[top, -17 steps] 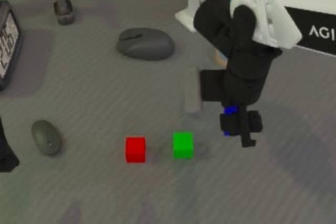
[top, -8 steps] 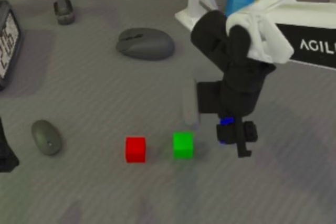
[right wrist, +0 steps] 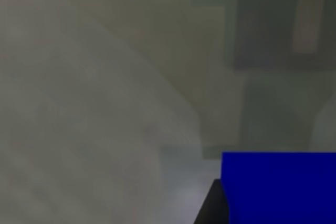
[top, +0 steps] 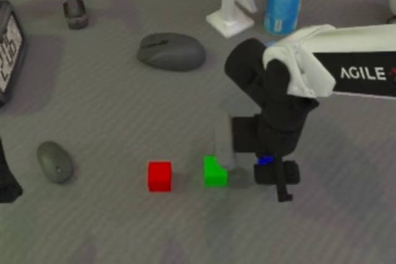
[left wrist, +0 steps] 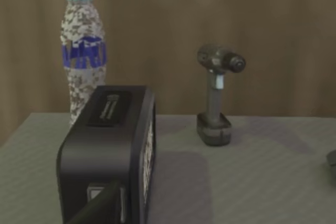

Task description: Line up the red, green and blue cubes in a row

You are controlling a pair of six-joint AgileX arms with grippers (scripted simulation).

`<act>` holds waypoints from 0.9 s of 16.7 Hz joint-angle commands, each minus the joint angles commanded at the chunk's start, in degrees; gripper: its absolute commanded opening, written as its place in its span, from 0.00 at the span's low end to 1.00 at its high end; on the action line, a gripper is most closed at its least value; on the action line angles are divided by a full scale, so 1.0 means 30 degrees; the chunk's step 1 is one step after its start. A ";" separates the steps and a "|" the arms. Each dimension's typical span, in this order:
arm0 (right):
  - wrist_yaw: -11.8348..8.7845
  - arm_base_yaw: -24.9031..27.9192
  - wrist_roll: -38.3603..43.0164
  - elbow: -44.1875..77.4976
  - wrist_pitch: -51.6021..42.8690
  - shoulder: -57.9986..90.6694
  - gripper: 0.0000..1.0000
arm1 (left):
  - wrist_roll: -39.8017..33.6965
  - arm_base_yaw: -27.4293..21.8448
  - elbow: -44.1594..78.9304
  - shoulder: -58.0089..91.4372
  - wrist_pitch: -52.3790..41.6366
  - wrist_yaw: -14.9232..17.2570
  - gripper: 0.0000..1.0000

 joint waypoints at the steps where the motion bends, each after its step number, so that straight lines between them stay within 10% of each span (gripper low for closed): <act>1: 0.0000 0.0000 0.0000 0.0000 0.0000 0.0000 0.08 | 0.0000 0.0000 0.0000 0.0000 0.0000 0.0000 1.00; 13: 0.0000 0.0000 0.0000 0.0000 0.0000 0.0000 0.98 | 0.0000 0.0000 0.0000 0.0000 0.0000 0.0000 1.00; 15: 0.0000 0.0000 0.0000 0.0000 0.0000 0.0000 1.00 | 0.0000 0.0000 0.0000 0.0000 0.0000 0.0000 1.00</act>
